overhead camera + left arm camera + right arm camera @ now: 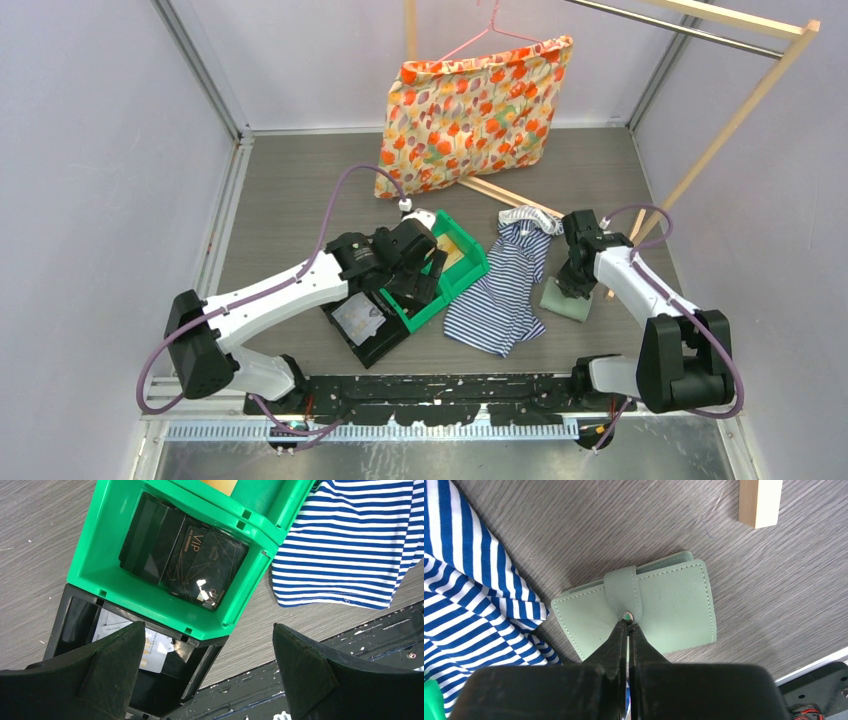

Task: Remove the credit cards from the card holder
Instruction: Pick up the card holder from the center of the board, then place the card holder at the center of the board.

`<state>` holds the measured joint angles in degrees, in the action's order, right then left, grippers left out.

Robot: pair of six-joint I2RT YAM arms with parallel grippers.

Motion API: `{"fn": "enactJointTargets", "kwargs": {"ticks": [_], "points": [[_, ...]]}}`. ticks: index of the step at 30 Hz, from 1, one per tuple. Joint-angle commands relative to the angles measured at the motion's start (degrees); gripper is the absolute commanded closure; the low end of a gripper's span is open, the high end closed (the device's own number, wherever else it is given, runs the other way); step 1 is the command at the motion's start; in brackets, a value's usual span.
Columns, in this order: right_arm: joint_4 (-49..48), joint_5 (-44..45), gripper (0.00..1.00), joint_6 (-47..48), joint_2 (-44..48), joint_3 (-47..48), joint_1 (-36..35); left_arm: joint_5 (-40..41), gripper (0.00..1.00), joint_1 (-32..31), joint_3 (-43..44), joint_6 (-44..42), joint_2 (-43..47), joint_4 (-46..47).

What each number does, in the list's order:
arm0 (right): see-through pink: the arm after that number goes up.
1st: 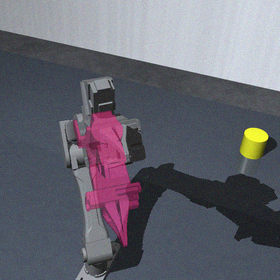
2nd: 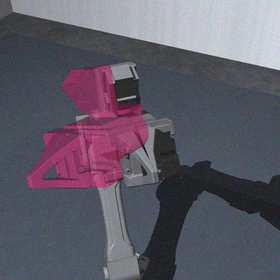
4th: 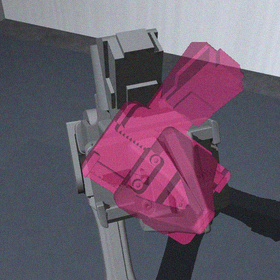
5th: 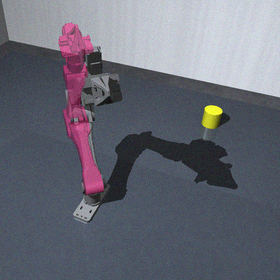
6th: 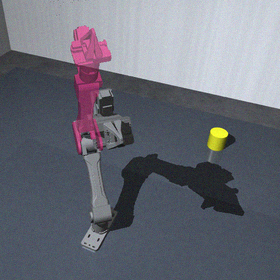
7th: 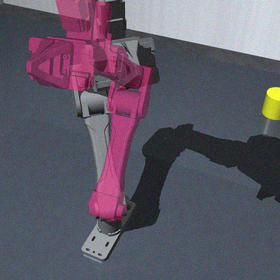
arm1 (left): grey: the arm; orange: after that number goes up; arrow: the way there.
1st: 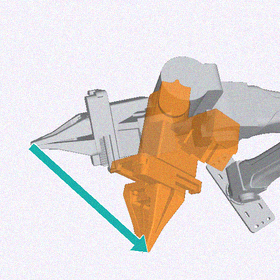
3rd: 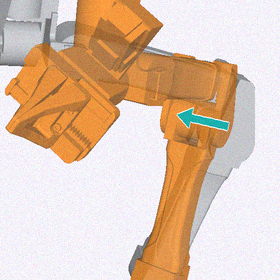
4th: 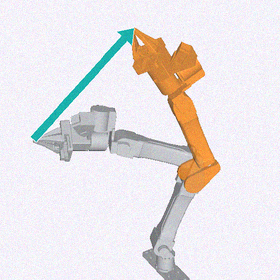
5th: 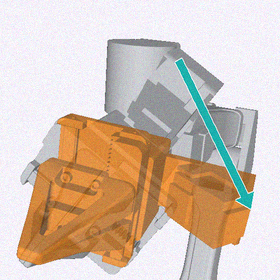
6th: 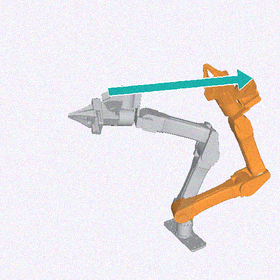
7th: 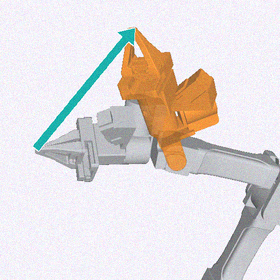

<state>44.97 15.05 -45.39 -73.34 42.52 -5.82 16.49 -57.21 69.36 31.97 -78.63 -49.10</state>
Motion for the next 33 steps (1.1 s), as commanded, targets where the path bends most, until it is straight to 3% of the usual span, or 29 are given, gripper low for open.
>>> {"fn": "enactJointTargets", "kwargs": {"ticks": [1,10,17,20,23,27,33], "points": [[-0.1,-0.7,1.0,1.8,4.2,0.9,0.2,0.0,0.0,0.2,0.0,0.7,-0.3,0.9],[8.7,-3.0,1.0,3.7,11.6,8.4,0.2,-5.0,0.0,0.2,0.3,2.4,-2.2,3.3],[9.0,-13.9,0.99,-0.4,15.4,6.9,-1.2,-12.1,0.0,-0.8,-2.4,4.3,-1.1,11.2],[5.0,-20.2,0.99,-8.6,17.8,3.6,-6.6,-13.7,0.0,-1.2,-5.1,6.3,0.9,16.4],[0.4,-19.3,1.0,-18.5,18.0,1.4,-17.7,-13.4,0.0,-1.1,-5.3,6.7,0.8,16.5],[-8.4,-18.7,0.99,-29.4,15.7,-0.8,-27.5,-16.2,0.0,-1.2,-4.4,6.9,0.1,16.6],[-21.8,-22.1,0.99,-37.4,7.3,-3.4,-34.6,-23.9,0.01,-1.2,-9.4,11.8,2.0,22.9]]}}
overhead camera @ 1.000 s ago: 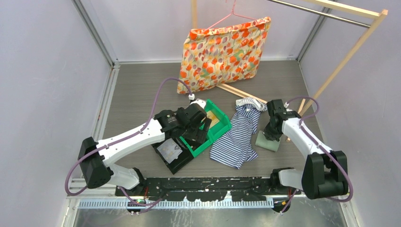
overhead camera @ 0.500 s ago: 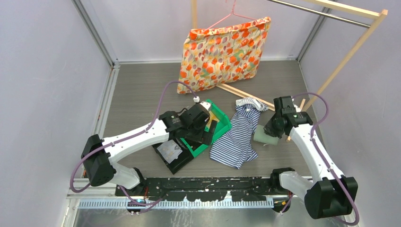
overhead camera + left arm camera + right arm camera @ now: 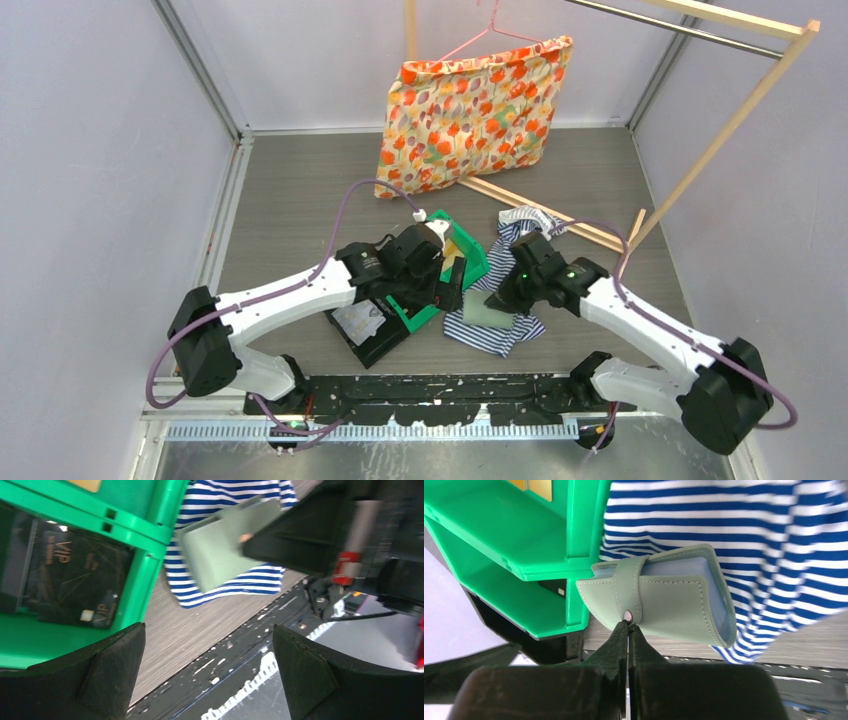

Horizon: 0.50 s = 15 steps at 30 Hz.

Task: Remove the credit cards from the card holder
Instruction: Place the card holder at the center of the board.

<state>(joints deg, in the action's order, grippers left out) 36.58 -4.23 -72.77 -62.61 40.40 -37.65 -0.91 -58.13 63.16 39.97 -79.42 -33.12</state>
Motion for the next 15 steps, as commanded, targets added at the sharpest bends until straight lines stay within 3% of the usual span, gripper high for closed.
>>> {"fn": "enactJointTargets", "kwargs": {"ticks": [1,4,8,12,15], "points": [[-15.7,-3.8,0.99,-11.4,-4.6,-2.2,-3.0,-8.2,0.01,-0.4,-4.0,4.8,3.0,8.7],[-20.8,-6.4,0.99,-14.7,-6.8,-3.9,-3.0,-11.9,0.02,-0.7,-7.9,7.7,3.4,14.3],[-21.9,-6.8,0.99,-15.0,-7.6,-4.2,-2.6,-10.3,0.02,-1.3,-8.8,9.7,2.1,17.9],[-16.2,-4.1,0.99,-12.3,-4.0,-2.9,-1.3,-10.1,0.02,-1.4,-8.0,9.1,1.3,16.8],[-10.5,-1.5,0.99,-4.8,-0.7,-0.8,0.4,-7.5,0.01,-1.3,-8.0,7.7,2.4,15.0]]}}
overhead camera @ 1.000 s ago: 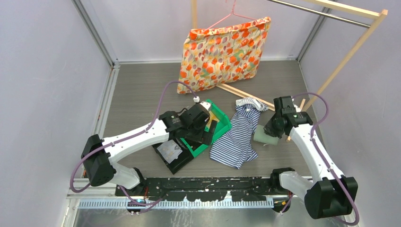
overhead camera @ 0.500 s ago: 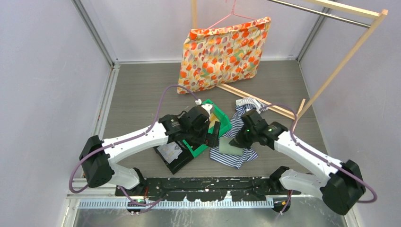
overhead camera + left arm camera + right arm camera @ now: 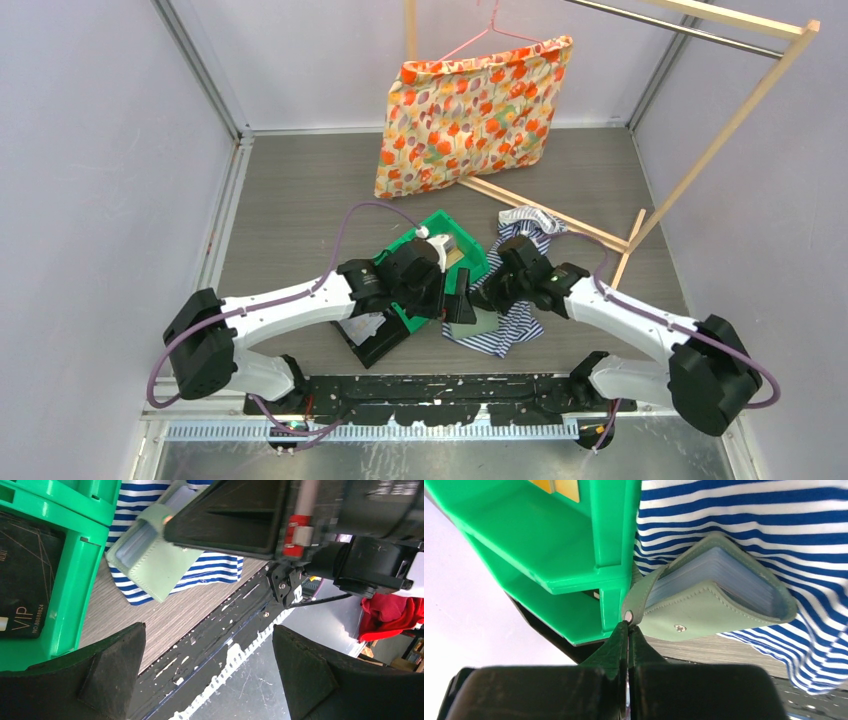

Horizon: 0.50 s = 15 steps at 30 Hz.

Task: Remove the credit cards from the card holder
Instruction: Place the card holder at the center of the board.

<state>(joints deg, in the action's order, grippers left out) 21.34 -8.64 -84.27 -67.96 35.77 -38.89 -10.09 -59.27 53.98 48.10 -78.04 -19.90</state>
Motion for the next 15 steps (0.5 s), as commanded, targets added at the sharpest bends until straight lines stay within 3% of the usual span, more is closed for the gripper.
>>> {"fn": "enactJointTargets", "kwargs": {"ticks": [1,2,4,8,12,15], "points": [[6.9,4.0,0.99,8.8,5.0,5.2,2.0,2.3,0.01,-0.2,1.3,-1.2,1.2,1.1],[9.5,5.3,0.96,12.5,4.9,7.0,2.2,3.2,0.01,-0.2,1.7,-2.0,1.2,-0.2],[16.1,8.2,0.66,18.8,4.0,11.1,2.5,4.5,0.01,-0.2,3.1,-3.6,1.0,-3.4],[22.9,15.1,0.4,27.1,5.1,14.8,3.3,4.8,0.01,-0.2,5.1,-5.1,0.5,-6.6],[24.9,15.3,0.39,32.7,6.7,13.0,9.9,4.6,0.01,-0.2,5.8,-5.4,0.3,-7.5],[24.5,9.9,0.41,36.8,4.9,11.3,15.9,7.2,0.01,-0.2,6.2,-3.9,0.3,-8.9]]}}
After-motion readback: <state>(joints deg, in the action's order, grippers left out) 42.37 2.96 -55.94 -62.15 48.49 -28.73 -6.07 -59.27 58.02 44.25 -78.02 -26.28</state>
